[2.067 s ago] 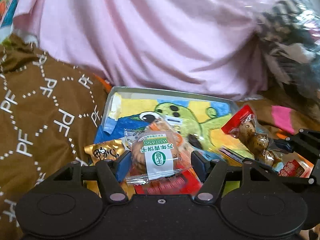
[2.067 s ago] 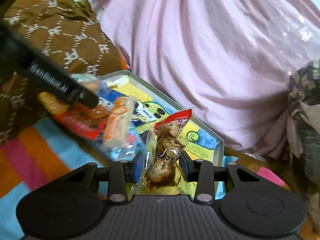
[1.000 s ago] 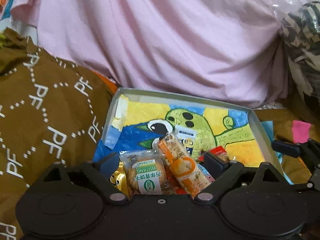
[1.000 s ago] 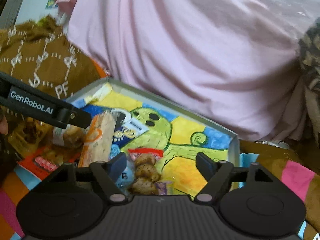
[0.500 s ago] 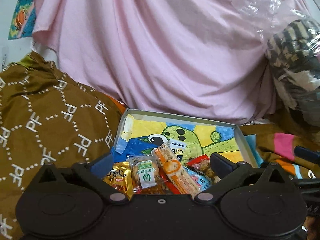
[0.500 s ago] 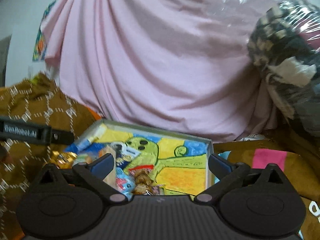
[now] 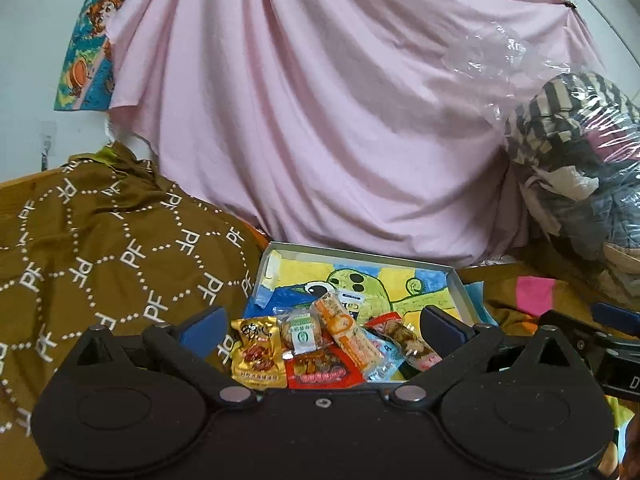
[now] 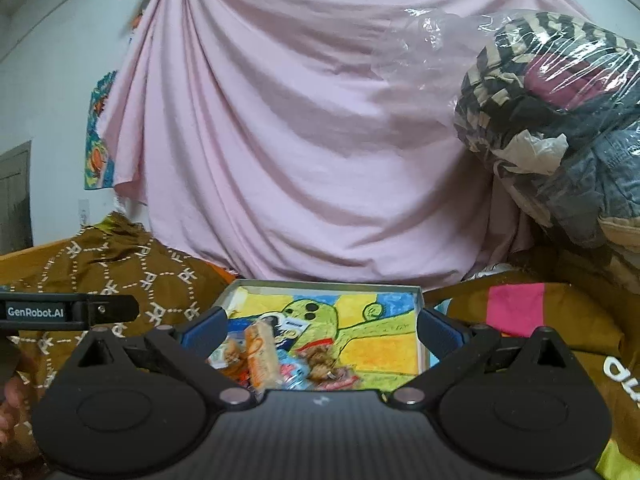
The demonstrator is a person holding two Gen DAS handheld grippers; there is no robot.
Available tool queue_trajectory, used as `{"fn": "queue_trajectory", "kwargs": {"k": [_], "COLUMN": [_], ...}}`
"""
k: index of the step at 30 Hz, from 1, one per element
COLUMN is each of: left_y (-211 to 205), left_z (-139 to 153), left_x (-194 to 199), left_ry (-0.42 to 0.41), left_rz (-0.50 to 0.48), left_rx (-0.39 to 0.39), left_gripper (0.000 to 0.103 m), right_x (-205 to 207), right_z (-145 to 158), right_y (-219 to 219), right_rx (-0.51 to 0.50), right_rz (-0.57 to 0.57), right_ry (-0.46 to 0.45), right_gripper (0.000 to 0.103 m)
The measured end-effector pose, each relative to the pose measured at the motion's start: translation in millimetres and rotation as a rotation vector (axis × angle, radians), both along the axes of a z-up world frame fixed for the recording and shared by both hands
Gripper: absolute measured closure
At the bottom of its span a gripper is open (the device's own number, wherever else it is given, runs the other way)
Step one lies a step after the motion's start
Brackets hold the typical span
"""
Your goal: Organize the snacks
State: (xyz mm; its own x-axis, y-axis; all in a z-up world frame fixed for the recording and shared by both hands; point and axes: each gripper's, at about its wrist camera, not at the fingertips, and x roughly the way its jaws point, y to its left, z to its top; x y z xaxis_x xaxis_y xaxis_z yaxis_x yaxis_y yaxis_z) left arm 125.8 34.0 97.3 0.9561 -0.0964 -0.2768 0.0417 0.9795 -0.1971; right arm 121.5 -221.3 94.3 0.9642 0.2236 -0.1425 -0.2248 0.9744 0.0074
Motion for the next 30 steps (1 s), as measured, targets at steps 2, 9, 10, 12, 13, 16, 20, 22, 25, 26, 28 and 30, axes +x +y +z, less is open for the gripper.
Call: {"fn": "queue_trajectory", "kwargs": {"k": [2, 9, 10, 12, 13, 16, 20, 22, 25, 26, 28, 30], "left_y": [-2, -7, -7, -7, -7, -6, -5, -4, -3, -1, 2, 3], "left_z": [0, -3, -4, -6, -8, -11, -17, -22, -32, -35, -43, -51], "left_x": [-11, -43, -46, -52, -55, -63, -70, -73, -77, -79, -81, -82], "left_ry": [-0.006, -0.024, -0.022, -0.021, -0.022, -0.020, -0.013, -0.008, 0.010, 0.018, 0.035, 0.049], "left_rz": [0.000, -0.007, -0.007, -0.008, -0.006, -0.004, -0.005, -0.006, -0.016, -0.016, -0.004, 0.004], "left_rx": [0.012, 0.038, 0.039, 0.043, 0.045, 0.051, 0.051, 0.052, 0.035, 0.021, 0.006, 0.013], "left_gripper": [0.001, 0.001, 0.001, 0.001, 0.001, 0.001, 0.001, 0.001, 0.001, 0.001, 0.001, 0.001], "right_x": [-12, -40, -43, -49, -51, -56, -60, -62, -64, -64, -66, -66], "right_z": [-2, -10, -11, -13, -14, -18, -27, -32, -39, -42, -48, -53], "right_y": [-1, -3, -3, -4, -4, -4, -2, 0, 3, 4, 7, 11], "right_rx": [0.004, 0.007, 0.011, 0.018, 0.020, 0.023, 0.028, 0.026, 0.013, 0.008, -0.005, -0.021], "right_rz": [0.007, 0.011, 0.010, 0.010, 0.010, 0.008, 0.010, 0.008, -0.001, -0.008, -0.014, -0.010], "right_ry": [0.000, 0.006, 0.009, 0.013, 0.014, 0.020, 0.051, 0.062, 0.067, 0.067, 0.069, 0.075], "right_gripper": [0.000, 0.000, 0.000, 0.000, 0.000, 0.000, 0.000, 0.000, 0.000, 0.000, 0.000, 0.000]}}
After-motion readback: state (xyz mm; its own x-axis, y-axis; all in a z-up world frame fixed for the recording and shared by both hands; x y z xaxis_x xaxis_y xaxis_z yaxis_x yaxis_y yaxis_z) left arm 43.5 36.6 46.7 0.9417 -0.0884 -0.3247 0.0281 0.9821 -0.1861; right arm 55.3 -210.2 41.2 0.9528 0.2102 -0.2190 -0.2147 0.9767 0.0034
